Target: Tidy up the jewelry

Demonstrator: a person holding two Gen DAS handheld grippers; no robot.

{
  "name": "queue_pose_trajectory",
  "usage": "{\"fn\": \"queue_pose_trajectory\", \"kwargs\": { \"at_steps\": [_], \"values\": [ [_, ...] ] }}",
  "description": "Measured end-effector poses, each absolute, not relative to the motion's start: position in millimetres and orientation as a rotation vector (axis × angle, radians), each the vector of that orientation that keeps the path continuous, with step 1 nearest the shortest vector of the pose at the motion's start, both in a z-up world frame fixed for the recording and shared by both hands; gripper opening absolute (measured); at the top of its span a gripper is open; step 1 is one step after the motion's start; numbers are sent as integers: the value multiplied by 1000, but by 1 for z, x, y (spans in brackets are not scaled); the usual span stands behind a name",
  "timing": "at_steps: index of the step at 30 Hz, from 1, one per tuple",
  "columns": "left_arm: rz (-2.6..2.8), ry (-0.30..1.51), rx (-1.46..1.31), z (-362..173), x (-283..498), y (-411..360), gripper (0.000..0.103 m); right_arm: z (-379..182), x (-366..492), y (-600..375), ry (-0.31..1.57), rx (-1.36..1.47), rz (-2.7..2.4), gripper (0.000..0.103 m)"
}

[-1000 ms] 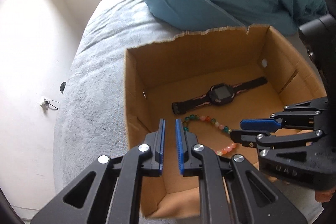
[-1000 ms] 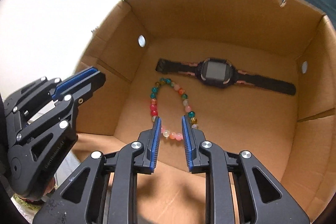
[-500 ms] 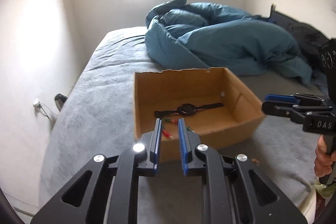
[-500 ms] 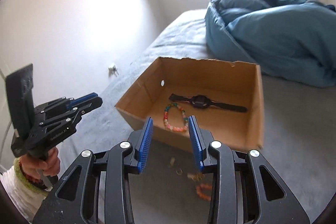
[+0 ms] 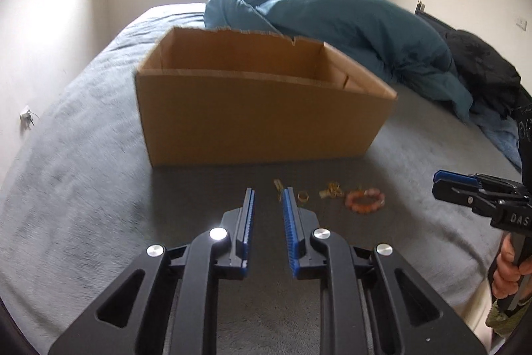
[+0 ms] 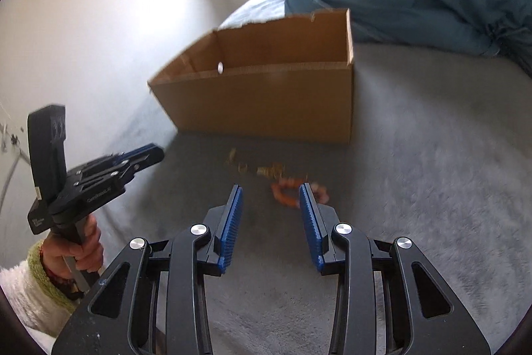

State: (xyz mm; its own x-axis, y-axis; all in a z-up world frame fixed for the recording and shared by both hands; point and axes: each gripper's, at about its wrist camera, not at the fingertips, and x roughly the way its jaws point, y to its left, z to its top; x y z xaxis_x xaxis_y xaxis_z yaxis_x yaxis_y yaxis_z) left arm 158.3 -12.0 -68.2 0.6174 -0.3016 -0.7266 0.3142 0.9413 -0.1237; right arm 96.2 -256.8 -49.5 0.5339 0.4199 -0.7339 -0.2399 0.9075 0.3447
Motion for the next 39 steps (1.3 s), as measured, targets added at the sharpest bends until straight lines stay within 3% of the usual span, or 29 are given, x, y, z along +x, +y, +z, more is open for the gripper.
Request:
{"fn": "queue_pose_trajectory", "kwargs": {
  "at_steps": [16,26,33,39],
  "values": [
    [-361,880,47,-106,177,-21,16,-117,167,-203,1161,77,493,36],
    [-366,874,32,-108,175,-16,16,-115,133,-245,1269,31,438,32],
    [-375,885,41,-112,176,-17,16,-101,108,-291,1221,117,325,34],
    [-400,866,53,-105,184,-25,16,-66,95,-295,1014,195,369,38]
  ]
}}
